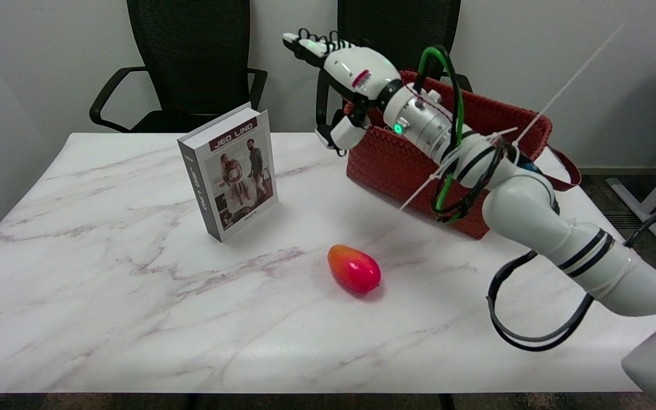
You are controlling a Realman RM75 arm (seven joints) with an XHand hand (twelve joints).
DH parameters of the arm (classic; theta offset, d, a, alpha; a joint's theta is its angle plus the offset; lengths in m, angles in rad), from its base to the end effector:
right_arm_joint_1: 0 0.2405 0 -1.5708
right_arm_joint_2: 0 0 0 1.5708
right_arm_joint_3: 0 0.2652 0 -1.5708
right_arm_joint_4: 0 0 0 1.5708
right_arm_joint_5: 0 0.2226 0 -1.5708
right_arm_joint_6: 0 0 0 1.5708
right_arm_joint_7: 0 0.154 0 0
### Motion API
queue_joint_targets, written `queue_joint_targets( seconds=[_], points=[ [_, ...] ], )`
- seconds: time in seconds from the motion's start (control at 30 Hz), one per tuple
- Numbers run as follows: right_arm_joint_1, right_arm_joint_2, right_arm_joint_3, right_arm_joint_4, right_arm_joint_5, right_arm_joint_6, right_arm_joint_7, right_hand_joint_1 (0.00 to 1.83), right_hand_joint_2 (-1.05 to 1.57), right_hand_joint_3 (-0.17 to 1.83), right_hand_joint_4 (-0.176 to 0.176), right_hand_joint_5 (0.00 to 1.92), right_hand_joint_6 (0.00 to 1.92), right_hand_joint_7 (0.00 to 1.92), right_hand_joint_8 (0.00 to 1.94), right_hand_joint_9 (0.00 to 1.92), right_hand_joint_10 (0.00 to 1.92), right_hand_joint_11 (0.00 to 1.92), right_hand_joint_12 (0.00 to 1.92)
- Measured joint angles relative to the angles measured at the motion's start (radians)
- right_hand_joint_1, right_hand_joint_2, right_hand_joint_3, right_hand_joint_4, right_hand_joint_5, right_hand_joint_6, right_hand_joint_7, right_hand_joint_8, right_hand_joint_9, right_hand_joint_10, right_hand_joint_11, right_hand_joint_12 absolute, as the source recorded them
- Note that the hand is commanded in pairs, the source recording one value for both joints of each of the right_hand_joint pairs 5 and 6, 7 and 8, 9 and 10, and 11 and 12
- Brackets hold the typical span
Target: Pick up the white book.
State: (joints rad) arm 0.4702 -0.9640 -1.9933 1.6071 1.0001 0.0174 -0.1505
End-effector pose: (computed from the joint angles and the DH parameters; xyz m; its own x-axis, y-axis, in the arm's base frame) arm -0.1046 -0.4392 0.2581 0.9619 0.1856 0.2006 -0.1159 -0.3878 0.9144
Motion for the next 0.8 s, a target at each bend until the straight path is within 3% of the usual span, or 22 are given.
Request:
queue_joint_targets(
  seconds=[0.4,0.8],
  points=[
    [0.167,-0.034,-0.059,-0.042,0.214,-0.152,-0.195,1.31,0.22,1.25,0.0,0.07,0.07,0.22,0.22,0.33,0.33,0.14,0.14],
    [0.309,-0.148,-0.104,-0.22,0.374,-0.222,-0.401,1.28,0.05,1.33,0.0,0.07,0.07,0.18,0.18,0.28,0.28,0.02,0.02]
  ],
)
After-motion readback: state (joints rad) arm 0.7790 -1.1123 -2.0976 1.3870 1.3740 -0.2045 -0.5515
